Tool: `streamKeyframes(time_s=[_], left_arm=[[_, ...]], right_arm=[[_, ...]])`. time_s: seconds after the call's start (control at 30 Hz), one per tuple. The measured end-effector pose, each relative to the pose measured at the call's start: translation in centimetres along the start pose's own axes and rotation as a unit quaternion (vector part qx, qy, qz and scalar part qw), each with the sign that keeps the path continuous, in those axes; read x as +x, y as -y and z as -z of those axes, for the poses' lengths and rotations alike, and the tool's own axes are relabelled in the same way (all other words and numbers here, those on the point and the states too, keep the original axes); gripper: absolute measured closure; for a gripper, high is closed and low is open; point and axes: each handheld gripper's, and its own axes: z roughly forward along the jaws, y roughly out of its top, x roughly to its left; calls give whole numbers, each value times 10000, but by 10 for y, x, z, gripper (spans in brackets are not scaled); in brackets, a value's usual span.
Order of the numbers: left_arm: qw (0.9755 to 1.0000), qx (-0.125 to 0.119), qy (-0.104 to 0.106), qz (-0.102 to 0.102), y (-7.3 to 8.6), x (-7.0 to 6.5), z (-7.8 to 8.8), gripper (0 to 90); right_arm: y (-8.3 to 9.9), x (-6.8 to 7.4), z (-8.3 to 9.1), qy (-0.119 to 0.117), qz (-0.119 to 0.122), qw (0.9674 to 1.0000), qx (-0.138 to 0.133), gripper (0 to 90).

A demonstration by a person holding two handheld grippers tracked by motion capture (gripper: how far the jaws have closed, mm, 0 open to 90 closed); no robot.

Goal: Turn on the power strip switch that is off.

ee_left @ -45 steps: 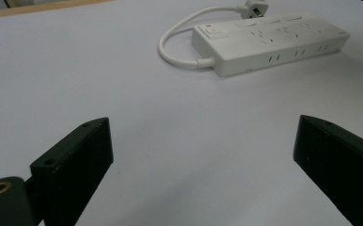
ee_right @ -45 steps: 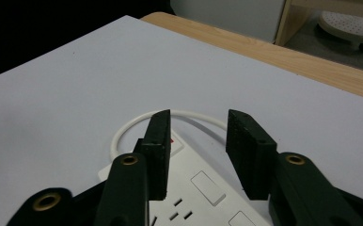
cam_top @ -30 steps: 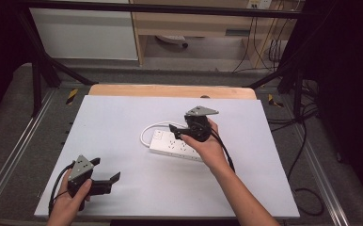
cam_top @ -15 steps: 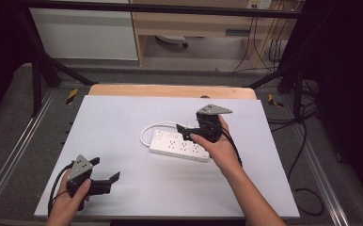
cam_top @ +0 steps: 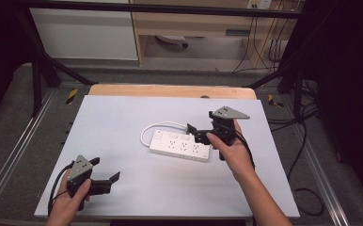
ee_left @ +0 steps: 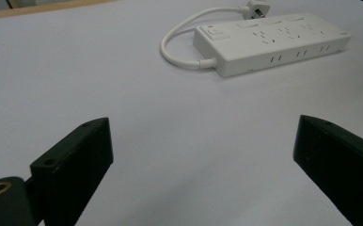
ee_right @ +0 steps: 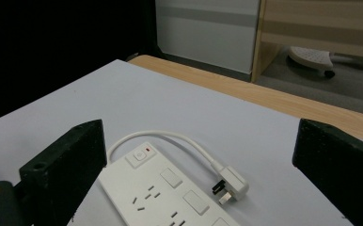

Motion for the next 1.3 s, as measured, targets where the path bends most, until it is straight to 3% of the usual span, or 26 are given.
streamKeyframes(time_s=[0.37,0.93,1.3], left_arm=[[10000,0,-7,8,0,0,0,53],[10000,-62,-26,50,0,1,1,53],[9999,-66,-49,81,0,2,1,53]], right_arm=[[11,-11,27,183,145,9996,-181,47],[42,-41,78,448,9,9978,-493,69],[67,-55,101,677,-56,9965,-490,68]])
